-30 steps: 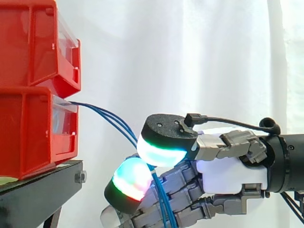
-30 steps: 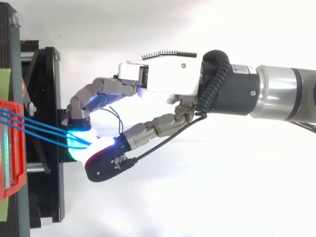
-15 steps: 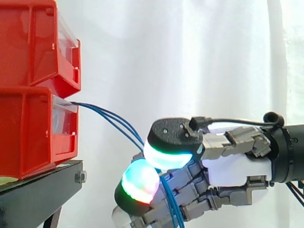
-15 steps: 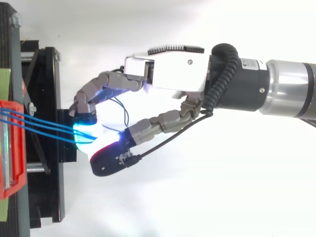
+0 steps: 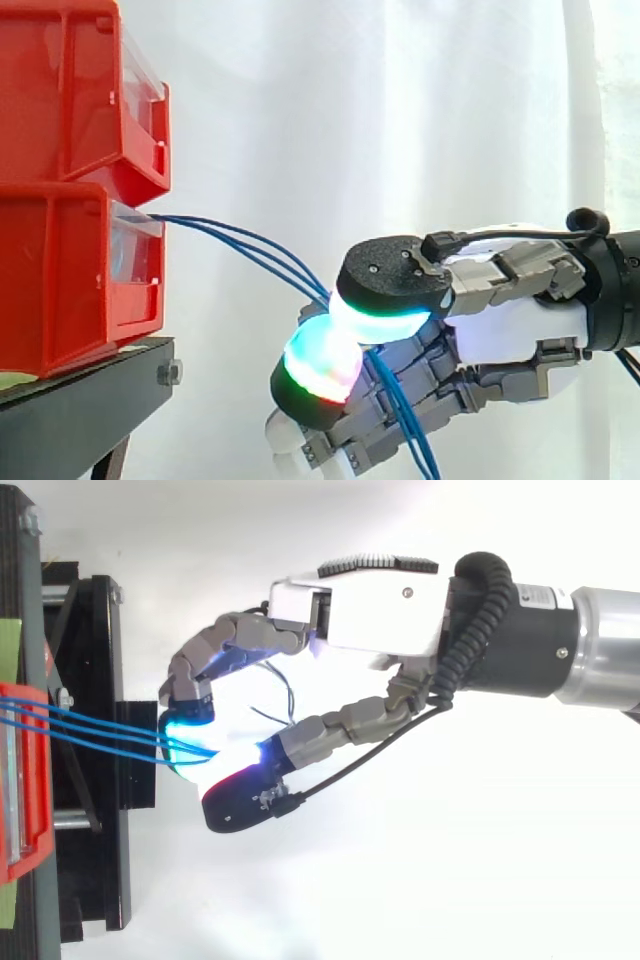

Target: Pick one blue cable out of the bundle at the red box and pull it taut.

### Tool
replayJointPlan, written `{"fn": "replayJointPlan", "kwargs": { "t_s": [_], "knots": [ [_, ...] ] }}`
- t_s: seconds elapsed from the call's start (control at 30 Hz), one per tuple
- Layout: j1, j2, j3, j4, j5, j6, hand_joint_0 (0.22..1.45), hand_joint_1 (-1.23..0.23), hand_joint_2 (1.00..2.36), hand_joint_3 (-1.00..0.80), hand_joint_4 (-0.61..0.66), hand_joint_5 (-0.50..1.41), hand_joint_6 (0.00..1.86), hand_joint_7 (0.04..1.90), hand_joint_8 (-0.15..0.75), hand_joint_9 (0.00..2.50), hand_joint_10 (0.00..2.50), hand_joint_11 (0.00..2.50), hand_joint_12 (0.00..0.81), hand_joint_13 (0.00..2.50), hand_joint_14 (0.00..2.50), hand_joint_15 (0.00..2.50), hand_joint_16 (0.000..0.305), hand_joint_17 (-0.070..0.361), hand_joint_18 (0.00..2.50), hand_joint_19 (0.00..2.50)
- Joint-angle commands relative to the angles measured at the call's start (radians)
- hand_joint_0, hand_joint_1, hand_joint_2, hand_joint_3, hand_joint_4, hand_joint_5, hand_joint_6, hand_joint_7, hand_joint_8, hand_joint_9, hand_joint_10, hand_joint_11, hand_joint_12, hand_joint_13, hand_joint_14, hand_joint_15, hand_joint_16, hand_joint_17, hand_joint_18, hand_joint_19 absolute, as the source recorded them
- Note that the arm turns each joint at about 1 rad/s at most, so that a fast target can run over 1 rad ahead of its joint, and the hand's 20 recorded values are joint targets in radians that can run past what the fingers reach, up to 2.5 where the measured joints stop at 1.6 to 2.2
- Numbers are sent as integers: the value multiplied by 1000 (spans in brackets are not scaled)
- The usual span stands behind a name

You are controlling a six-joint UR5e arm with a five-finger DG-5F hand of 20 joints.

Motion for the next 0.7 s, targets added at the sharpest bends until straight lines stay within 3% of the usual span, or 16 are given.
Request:
{"fn": "replayJointPlan", "kwargs": {
  "t_s": [0.0, 0.3, 0.47, 0.67],
  "knots": [
    [-1, 5, 0, -22, 0, 4, 685, -823, 1011, -325, 99, -199, 916, 1028, 326, 573, 10, 366, 326, 453, 8, 153, 52, 118, 364, 147],
    [-4, 14, 0, -48, 1, 30, 728, -826, 1000, -500, 132, -194, 914, 960, 326, 603, 11, 390, 323, 490, 7, 159, 53, 118, 422, 157],
    [-4, 19, 0, -45, 4, 32, 630, -798, 1000, -500, 198, -183, 907, 1019, 330, 635, 11, 398, 322, 507, 8, 175, 52, 117, 436, 201],
    [-4, 19, 0, -43, 3, 32, 522, -659, 1000, -500, 200, -182, 899, 1003, 344, 642, 10, 399, 341, 512, 8, 190, 55, 125, 437, 229]
  ]
}}
